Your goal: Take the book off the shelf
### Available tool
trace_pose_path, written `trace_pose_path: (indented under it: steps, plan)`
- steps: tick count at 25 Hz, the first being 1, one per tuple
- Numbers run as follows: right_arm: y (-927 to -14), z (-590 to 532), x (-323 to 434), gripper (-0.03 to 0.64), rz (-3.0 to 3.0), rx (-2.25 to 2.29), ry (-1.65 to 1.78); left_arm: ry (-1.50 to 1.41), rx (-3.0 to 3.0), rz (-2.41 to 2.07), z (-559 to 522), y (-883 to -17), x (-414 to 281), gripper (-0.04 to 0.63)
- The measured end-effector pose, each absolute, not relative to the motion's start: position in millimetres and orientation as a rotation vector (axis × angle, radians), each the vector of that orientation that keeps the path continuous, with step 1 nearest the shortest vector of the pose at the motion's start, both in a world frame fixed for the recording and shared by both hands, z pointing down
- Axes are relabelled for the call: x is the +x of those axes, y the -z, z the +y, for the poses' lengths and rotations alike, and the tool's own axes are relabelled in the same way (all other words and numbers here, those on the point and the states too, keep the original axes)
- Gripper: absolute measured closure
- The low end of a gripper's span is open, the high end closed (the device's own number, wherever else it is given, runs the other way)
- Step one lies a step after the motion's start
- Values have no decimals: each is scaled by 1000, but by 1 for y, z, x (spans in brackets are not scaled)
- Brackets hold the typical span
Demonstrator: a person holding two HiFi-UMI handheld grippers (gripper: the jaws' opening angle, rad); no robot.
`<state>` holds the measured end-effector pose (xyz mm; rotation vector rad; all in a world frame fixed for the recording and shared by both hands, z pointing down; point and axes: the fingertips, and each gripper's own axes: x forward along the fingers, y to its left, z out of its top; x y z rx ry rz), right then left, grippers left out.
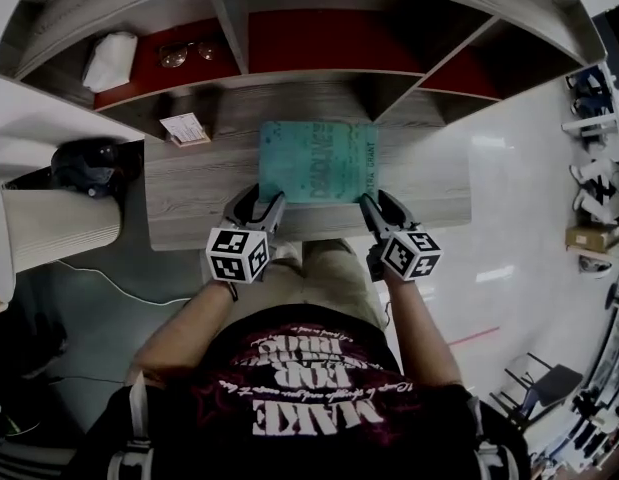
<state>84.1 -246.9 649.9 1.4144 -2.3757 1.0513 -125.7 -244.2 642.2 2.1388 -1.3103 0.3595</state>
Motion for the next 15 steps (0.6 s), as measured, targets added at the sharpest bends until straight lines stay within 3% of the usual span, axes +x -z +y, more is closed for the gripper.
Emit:
trace_pose_path:
  steps: [15]
  plan:
    - [-776, -245, 88, 459, -2167, 1339, -1154, -472, 2014, -1266, -239, -768, -121, 388]
